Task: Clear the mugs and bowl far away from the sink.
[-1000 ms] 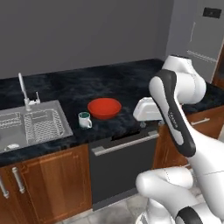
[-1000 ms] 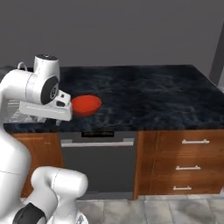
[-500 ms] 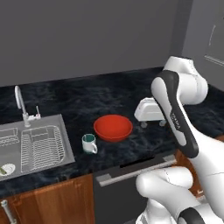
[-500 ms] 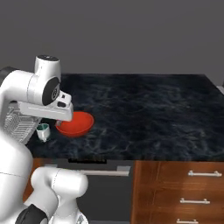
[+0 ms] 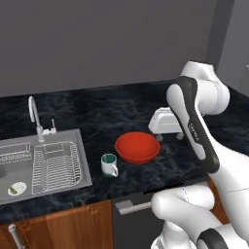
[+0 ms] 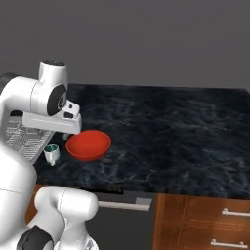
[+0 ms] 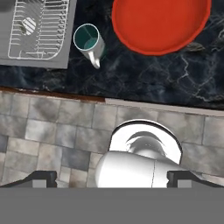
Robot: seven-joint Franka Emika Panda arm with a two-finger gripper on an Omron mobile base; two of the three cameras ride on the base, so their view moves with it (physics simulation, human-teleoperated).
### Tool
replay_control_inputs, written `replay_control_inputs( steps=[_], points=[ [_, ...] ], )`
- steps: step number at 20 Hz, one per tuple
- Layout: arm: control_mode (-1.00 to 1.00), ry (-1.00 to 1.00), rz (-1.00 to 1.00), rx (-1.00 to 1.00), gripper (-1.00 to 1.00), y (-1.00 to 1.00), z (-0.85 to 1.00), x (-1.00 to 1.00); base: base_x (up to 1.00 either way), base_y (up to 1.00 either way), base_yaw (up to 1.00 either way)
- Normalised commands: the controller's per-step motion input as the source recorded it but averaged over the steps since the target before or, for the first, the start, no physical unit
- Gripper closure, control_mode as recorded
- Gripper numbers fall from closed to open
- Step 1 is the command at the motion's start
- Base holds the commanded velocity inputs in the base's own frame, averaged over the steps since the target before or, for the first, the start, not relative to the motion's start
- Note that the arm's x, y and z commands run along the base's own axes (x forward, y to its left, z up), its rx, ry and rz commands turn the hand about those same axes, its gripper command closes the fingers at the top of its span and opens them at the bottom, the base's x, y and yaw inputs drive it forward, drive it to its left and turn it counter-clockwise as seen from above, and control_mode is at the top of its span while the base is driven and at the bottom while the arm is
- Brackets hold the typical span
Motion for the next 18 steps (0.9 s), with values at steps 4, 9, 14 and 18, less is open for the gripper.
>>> replay_control_inputs(
  steps=[4, 9, 14, 18],
  points=[
    [1.00, 0.00, 0.00, 0.00, -1.00, 0.00, 0.00, 0.00, 0.25, 0.16, 0.24],
    [1.00, 0.00, 0.00, 0.00, -1.00, 0.00, 0.00, 0.00, 0.29, 0.00, 0.26],
    [1.00, 0.00, 0.00, 0.00, -1.00, 0.00, 0.00, 0.00, 0.03, 0.00, 0.27],
    [1.00, 0.00, 0.00, 0.00, -1.00, 0.00, 0.00, 0.00, 0.05, 0.00, 0.30]
  ],
)
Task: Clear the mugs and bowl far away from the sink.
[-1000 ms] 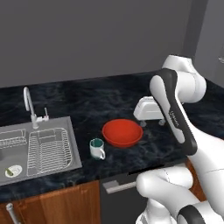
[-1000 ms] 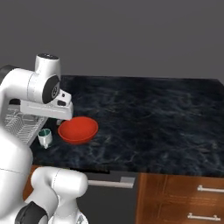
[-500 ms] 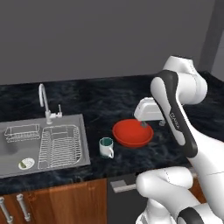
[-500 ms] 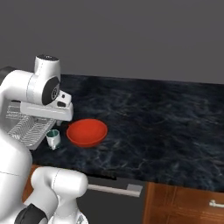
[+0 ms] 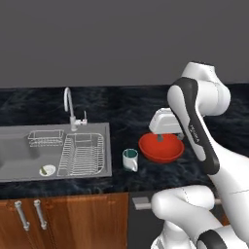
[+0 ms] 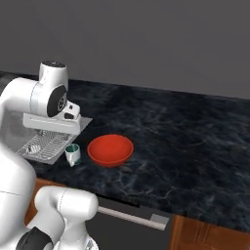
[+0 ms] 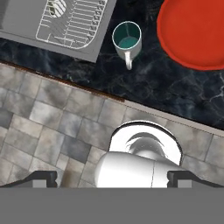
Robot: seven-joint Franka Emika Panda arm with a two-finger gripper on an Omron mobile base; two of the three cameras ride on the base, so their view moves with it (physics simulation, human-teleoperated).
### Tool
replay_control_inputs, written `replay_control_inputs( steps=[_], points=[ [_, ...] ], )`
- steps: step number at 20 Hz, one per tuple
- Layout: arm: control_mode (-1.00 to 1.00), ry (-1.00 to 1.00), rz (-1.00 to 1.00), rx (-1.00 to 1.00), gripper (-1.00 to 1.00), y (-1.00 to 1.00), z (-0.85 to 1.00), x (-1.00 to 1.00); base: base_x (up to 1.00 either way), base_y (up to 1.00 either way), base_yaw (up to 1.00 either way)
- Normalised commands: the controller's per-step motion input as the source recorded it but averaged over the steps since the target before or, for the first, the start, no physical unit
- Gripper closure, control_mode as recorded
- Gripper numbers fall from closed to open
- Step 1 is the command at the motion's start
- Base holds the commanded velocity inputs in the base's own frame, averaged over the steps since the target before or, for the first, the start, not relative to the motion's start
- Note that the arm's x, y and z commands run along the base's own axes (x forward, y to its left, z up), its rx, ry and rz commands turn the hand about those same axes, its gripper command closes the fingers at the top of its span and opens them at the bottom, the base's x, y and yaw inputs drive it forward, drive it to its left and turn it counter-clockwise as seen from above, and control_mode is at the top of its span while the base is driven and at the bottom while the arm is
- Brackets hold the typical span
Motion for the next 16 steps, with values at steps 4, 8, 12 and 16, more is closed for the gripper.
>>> replay_control_inputs(
  steps=[4, 8, 12, 16],
  points=[
    [1.00, 0.00, 0.00, 0.00, -1.00, 0.00, 0.00, 0.00, 0.01, -0.05, 0.27],
    [1.00, 0.00, 0.00, 0.00, -1.00, 0.00, 0.00, 0.00, 0.00, -0.01, 0.21],
    [1.00, 0.00, 0.00, 0.00, -1.00, 0.00, 0.00, 0.00, 0.01, -0.02, 0.21],
    [1.00, 0.00, 0.00, 0.00, -1.00, 0.00, 0.00, 0.00, 0.11, -0.23, 0.20]
  ],
)
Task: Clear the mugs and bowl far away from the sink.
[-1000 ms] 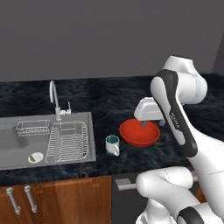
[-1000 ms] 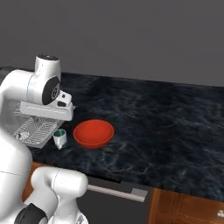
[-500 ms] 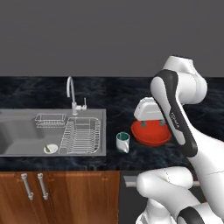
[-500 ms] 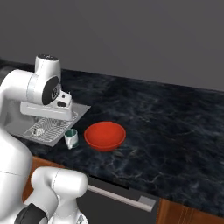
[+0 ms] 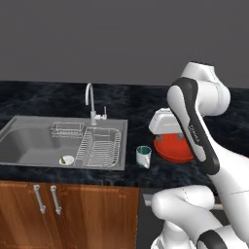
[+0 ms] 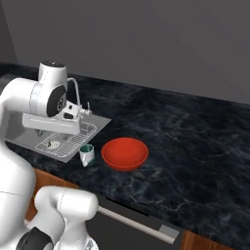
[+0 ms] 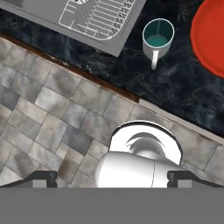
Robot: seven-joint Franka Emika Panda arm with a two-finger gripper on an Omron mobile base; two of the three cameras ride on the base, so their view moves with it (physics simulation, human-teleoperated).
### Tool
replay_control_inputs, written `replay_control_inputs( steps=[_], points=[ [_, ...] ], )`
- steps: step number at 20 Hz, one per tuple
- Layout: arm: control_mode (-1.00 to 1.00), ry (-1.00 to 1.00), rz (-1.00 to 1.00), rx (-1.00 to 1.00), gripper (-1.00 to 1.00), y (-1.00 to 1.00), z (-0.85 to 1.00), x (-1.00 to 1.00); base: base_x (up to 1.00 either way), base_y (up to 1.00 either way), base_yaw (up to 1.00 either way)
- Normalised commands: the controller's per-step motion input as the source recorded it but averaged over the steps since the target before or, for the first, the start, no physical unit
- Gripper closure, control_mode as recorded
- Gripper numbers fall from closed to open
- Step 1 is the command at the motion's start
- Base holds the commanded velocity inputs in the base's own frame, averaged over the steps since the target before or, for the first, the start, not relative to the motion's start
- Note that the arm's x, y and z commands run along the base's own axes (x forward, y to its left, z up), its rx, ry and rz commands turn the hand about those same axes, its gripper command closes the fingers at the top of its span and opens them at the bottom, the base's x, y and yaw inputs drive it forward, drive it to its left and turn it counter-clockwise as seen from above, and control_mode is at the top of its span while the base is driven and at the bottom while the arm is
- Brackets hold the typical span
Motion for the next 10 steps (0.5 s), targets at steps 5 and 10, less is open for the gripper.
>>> replay_control_inputs(
  steps=[5, 10],
  points=[
    [-1.00, 0.00, 0.09, -0.01, -1.00, -0.07, -0.29, 0.08, 0.03, -0.05, 0.04],
    [-1.00, 0.03, 0.02, -0.06, -1.00, 0.00, -0.46, 0.15, 0.00, 0.00, 0.00]
  ],
)
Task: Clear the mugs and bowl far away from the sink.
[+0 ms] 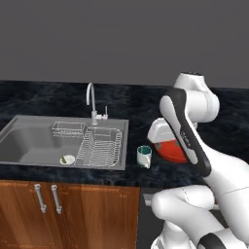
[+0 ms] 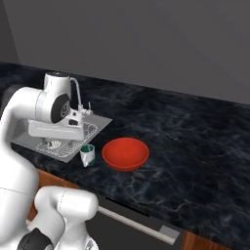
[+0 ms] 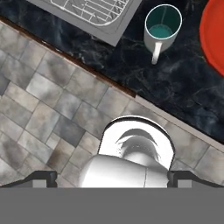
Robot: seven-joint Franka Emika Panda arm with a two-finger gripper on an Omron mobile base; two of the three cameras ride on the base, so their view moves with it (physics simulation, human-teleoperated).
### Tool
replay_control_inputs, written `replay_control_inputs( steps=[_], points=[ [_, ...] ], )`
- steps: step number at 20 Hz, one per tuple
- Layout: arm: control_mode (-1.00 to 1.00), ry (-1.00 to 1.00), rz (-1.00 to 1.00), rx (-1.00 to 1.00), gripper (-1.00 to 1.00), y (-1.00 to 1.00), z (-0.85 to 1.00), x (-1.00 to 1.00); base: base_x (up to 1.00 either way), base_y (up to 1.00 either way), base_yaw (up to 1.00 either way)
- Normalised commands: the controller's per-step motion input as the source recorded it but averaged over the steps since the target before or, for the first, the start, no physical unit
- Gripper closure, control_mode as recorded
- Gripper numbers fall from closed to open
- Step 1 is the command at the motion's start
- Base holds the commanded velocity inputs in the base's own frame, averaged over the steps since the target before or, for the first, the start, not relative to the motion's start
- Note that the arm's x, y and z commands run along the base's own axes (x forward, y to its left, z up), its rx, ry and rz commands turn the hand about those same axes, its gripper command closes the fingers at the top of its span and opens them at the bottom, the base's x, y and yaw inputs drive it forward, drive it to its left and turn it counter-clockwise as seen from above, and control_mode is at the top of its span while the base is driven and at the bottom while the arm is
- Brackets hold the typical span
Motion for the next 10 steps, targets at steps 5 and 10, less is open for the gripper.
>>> replay_control_inputs(
  steps=[5, 10],
  points=[
    [-1.00, 0.07, 0.00, -0.01, -1.00, 0.00, -0.46, 0.17, 0.00, 0.00, 0.00],
    [-1.00, 0.08, 0.02, 0.00, -1.00, 0.00, -0.45, 0.26, 0.00, 0.00, 0.00]
  ],
)
